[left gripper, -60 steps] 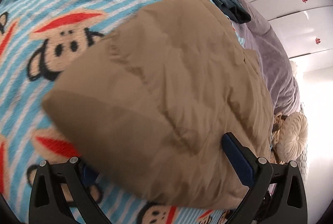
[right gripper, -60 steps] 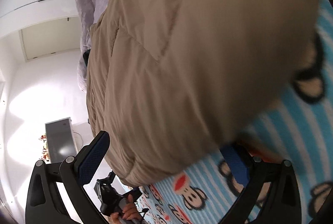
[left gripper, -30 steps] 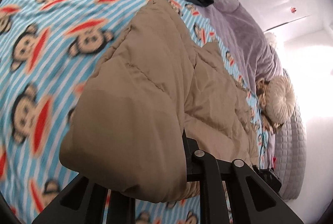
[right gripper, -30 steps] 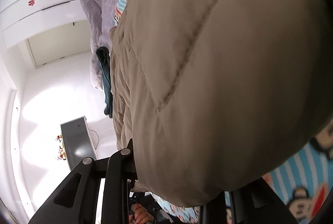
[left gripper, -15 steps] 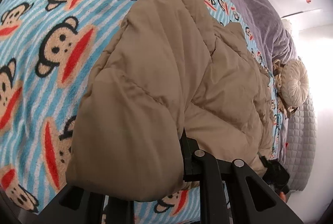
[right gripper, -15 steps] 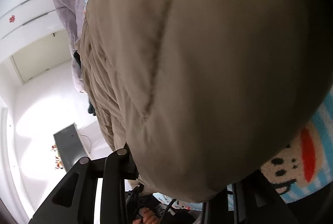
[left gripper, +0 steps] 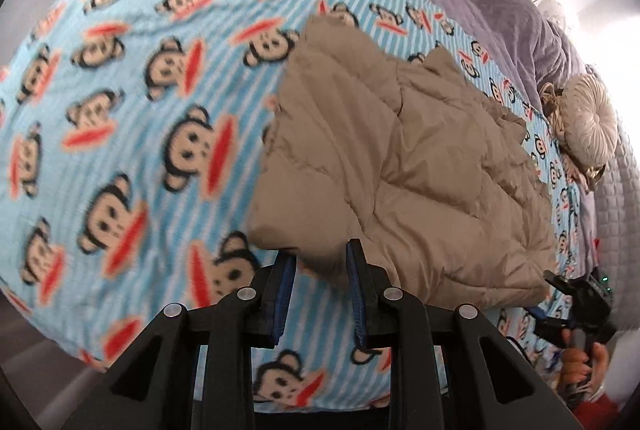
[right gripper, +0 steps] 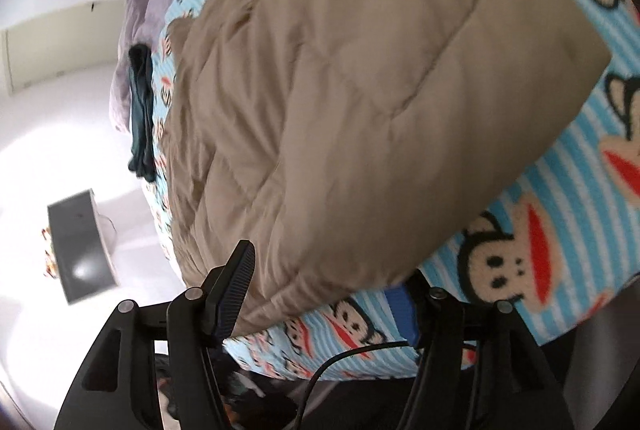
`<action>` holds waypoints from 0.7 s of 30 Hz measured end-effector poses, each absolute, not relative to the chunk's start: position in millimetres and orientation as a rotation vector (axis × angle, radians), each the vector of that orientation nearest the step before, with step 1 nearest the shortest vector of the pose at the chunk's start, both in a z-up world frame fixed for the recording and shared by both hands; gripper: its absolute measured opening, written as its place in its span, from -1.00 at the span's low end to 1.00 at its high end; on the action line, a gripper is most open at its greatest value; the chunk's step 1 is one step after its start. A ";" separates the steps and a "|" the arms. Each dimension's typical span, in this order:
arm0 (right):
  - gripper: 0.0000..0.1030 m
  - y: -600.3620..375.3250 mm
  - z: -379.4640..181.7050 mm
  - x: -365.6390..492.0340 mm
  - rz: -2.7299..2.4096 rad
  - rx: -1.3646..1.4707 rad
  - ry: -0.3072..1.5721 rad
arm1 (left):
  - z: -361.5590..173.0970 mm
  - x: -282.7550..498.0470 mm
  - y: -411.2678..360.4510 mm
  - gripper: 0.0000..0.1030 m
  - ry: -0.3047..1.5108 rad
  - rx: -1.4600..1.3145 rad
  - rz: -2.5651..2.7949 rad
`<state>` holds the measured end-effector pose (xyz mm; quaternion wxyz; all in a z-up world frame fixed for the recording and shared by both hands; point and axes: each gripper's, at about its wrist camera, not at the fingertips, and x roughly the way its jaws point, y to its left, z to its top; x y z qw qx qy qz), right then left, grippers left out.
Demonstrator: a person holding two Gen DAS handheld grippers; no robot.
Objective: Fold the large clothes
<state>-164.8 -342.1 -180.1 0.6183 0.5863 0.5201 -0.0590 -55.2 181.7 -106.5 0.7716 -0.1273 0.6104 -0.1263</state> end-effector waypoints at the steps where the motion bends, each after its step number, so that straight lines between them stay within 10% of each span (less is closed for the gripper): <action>1: 0.31 -347.3 -175.8 -168.7 -0.131 1.330 1.201 | -100.7 -54.7 185.3 -0.49 1.307 -0.266 -0.268; 21: 0.31 -272.4 -124.3 -145.6 -0.095 1.006 1.251 | -156.9 -28.6 162.8 -0.49 1.408 -0.033 -0.179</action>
